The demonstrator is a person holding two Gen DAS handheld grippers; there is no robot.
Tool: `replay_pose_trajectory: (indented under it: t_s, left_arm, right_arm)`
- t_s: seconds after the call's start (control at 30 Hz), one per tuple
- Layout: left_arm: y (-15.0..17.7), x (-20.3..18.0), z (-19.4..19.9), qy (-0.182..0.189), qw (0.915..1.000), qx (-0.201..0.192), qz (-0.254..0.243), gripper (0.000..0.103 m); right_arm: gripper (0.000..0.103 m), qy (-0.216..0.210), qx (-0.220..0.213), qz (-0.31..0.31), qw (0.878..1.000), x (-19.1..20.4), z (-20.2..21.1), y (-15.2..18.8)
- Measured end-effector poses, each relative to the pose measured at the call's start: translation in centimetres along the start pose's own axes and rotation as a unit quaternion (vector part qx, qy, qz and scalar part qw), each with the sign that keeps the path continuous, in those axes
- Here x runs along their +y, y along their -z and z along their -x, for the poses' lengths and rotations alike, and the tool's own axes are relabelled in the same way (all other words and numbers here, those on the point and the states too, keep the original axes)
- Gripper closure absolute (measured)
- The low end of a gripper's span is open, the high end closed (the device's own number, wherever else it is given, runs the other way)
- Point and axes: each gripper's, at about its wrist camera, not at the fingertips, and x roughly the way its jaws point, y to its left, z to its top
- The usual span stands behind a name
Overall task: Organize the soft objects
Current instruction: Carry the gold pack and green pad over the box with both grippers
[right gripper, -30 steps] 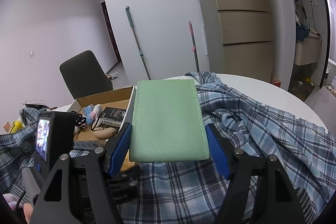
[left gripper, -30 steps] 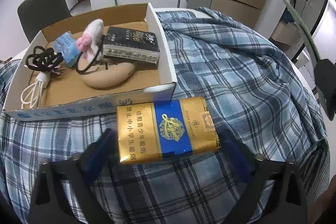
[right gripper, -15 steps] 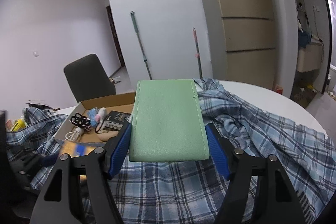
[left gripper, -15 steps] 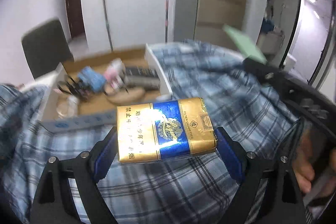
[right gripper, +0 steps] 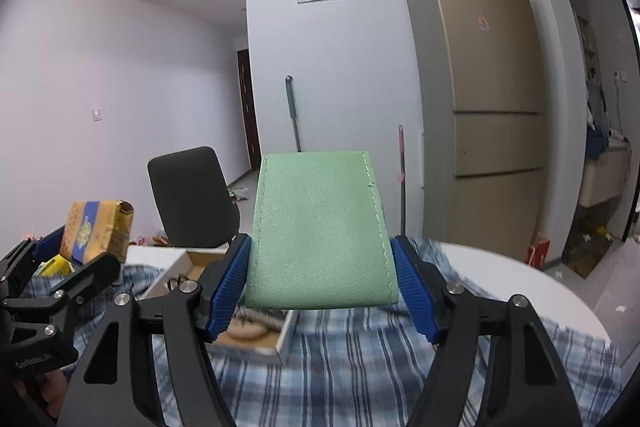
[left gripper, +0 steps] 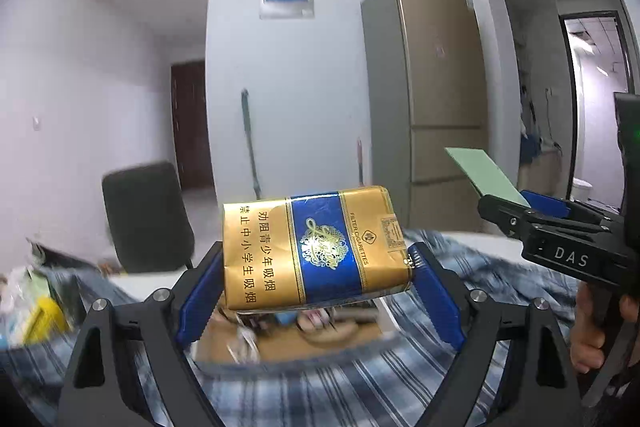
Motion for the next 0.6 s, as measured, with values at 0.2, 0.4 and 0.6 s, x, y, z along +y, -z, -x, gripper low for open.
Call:
replay_pose_trajectory:
  t_s: [0.2, 0.4, 0.6]
  left_arm:
    - [-1.6, 2.7, -2.4, -0.024, 0.9994, -0.025, -0.006, 0.013]
    - [-1.5, 4.9, -6.5, -0.046, 0.9986, -0.028, 0.002, 0.013]
    - [0.4, 7.7, -9.3, -0.049, 0.9981, 0.003, 0.039, 0.013]
  right_arm:
    - [0.034, -0.005, -0.020, 0.008, 1.000, 2.1, -3.6, -2.3]
    - [0.034, -0.019, -0.002, 0.015, 1.000, 4.3, -7.9, -2.0]
    - [0.034, -0.031, 0.040, 0.030, 0.998, 5.3, -11.6, 0.4]
